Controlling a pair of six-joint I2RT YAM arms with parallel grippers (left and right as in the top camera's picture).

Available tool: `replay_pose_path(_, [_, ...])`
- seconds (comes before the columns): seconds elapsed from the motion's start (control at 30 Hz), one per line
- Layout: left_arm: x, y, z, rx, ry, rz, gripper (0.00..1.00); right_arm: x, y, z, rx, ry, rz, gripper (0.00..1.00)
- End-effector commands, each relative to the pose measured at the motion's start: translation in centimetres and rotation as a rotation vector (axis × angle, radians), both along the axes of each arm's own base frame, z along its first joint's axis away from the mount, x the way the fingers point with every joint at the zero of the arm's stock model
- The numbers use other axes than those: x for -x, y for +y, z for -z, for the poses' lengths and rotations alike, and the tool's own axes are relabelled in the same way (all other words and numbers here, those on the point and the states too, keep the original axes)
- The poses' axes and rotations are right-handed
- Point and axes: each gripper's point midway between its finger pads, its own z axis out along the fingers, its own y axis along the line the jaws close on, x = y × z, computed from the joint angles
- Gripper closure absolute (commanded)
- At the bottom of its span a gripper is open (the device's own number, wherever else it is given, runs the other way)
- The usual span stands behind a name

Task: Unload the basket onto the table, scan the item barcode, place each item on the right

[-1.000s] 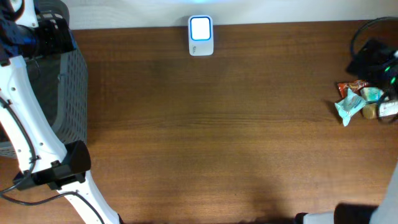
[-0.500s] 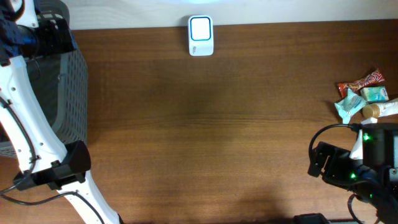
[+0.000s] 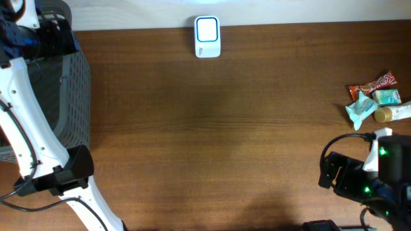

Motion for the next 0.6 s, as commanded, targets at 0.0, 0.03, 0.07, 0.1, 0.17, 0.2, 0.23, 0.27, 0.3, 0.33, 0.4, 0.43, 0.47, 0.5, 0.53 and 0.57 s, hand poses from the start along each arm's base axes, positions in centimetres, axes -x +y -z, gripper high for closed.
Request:
replay_pose_path(0.0, [0.7,0.1,-1.1,-0.009,-0.025,-0.012,0.01,0.8,0.3,-0.2,-0.009,-0.025,-0.022,0.02])
replay_pose_path(0.03, [0.7,0.1,-1.1,-0.009,-0.025,-0.012,0.01,1.2,0.4,-0.4,-0.014,-0.041,-0.025,0.01])
replay_pose_path(0.07, [0.7,0.1,-1.1,-0.009,-0.025,-0.012,0.01,1.4,0.5,-0.5,-0.016,-0.051,-0.036,0.01])
replay_pose_path(0.1, [0.7,0.0,-1.1,-0.008,-0.025,-0.012,0.01,1.9,0.5,-0.7,-0.013,-0.074,-0.051,0.01])
replay_pose_path(0.17, [0.7,0.1,-1.1,-0.009,-0.025,-0.012,0.01,2.6,0.5,-1.1,-0.015,-0.112,-0.054,0.01])
replay_pose_path(0.2, [0.7,0.1,-1.1,-0.009,-0.025,-0.012,0.01,3.0,0.5,-1.2,-0.016,-0.130,-0.054,0.01])
replay_pose_path(0.23, [0.7,0.1,-1.1,-0.009,-0.025,-0.012,0.01,3.5,0.5,-1.4,-0.017,-0.154,-0.054,0.01])
replay_pose_path(0.27, [0.7,0.1,-1.1,-0.009,-0.025,-0.012,0.01,3.8,0.4,-1.6,-0.018,-0.171,-0.054,0.01])
replay_pose_path(0.3, [0.7,0.1,-1.1,-0.009,-0.025,-0.012,0.01,4.2,0.4,-1.7,-0.018,-0.188,-0.054,0.01])
replay_pose_path(0.33, [0.7,0.1,-1.1,-0.009,-0.025,-0.012,0.01,4.7,0.4,-1.9,-0.019,-0.212,-0.055,0.01])
replay_pose_path(0.4, [0.7,0.1,-1.1,-0.009,-0.025,-0.012,0.01,5.4,0.3,-2.1,-0.009,-0.246,-0.071,0.01])
replay_pose_path(0.43, [0.7,0.1,-1.1,-0.009,-0.025,-0.012,0.01,5.8,0.3,-2.2,-0.001,-0.263,-0.079,0.01])
replay_pose_path(0.47, [0.7,0.1,-1.1,-0.009,-0.025,-0.012,0.01,6.0,0.3,-2.3,0.005,-0.275,-0.088,0.01])
replay_pose_path(0.5, [0.7,0.1,-1.1,-0.009,-0.025,-0.012,0.01,6.2,0.3,-2.4,0.005,-0.282,-0.088,0.01])
replay_pose_path(0.53, [0.7,0.1,-1.1,-0.009,-0.025,-0.012,0.01,6.3,0.3,-2.4,0.004,-0.287,-0.087,0.01])
replay_pose_path(0.57, [0.7,0.1,-1.1,-0.009,-0.025,-0.012,0.01,6.2,0.3,-2.4,0.004,-0.289,-0.088,0.01])
